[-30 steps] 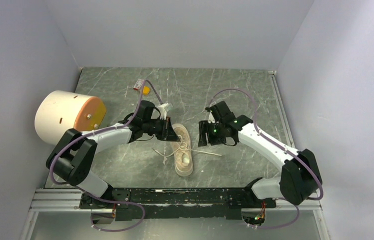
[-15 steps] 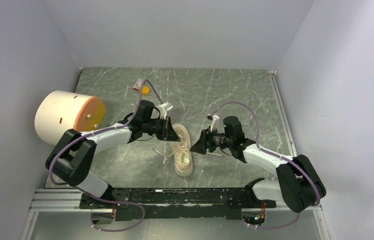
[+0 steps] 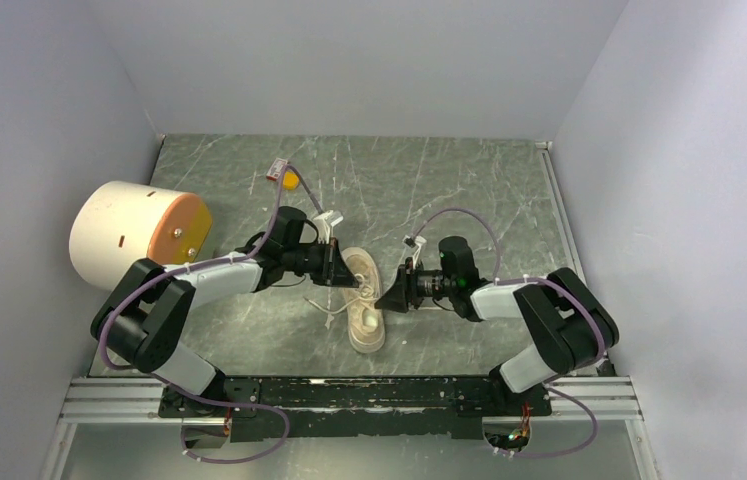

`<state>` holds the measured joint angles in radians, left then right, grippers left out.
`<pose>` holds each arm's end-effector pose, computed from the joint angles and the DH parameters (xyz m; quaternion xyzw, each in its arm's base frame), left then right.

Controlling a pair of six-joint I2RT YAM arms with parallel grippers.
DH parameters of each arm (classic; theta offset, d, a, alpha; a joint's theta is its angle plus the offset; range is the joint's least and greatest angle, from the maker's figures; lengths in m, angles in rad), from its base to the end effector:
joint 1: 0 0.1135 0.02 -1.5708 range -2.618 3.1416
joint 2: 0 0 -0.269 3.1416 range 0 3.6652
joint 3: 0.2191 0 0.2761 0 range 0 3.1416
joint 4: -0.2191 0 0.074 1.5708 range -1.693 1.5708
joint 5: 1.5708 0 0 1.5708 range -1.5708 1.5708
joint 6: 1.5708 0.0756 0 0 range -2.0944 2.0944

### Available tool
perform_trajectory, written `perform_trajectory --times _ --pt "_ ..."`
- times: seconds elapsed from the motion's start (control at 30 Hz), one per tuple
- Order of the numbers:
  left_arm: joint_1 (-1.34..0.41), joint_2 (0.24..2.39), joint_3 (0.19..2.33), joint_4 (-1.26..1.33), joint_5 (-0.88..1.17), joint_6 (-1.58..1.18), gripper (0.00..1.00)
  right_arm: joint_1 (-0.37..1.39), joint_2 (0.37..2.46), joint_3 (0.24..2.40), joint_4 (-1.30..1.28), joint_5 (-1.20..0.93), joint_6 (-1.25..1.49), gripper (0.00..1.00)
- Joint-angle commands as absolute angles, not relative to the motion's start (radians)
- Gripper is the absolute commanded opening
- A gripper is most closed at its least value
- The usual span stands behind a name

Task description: Tie the shoes

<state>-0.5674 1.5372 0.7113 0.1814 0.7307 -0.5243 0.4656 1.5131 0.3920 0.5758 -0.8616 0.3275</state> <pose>0.2612 -0.2263 0.1466 0.1776 0.8320 -0.4898 0.1907 0.2254 0.1774 0.1015 -0.2590 0.7758 0.5078 0.2706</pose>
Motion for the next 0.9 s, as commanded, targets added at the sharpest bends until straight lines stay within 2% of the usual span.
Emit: perform_trajectory --times 0.0,0.07,0.23,0.33,0.57,0.7,0.87 --pt "-0.566 1.519 0.731 0.206 0.754 -0.523 0.05 0.462 1.524 0.391 0.650 -0.913 0.330 0.41" --pt "-0.566 1.521 0.741 0.196 0.752 -0.519 0.05 0.463 1.503 0.366 0.665 -0.889 0.344 0.35" --pt "-0.566 1.520 0.744 0.201 0.760 -0.533 0.05 0.463 1.384 0.364 0.544 -0.796 0.335 0.07" --pt "-0.566 1.507 0.747 0.177 0.759 -0.520 0.05 0.464 1.297 0.403 0.366 -0.734 0.302 0.00" --pt "-0.569 1.412 0.689 0.154 0.730 -0.519 0.05 0.462 1.158 0.430 0.146 -0.660 0.351 0.00" --pt "-0.570 1.344 0.585 0.223 0.701 -0.582 0.05 0.462 1.200 0.493 -0.052 -0.621 0.409 0.00" --pt "-0.592 1.350 0.514 0.300 0.684 -0.651 0.05 0.463 1.304 0.597 -0.215 -0.677 0.361 0.00"
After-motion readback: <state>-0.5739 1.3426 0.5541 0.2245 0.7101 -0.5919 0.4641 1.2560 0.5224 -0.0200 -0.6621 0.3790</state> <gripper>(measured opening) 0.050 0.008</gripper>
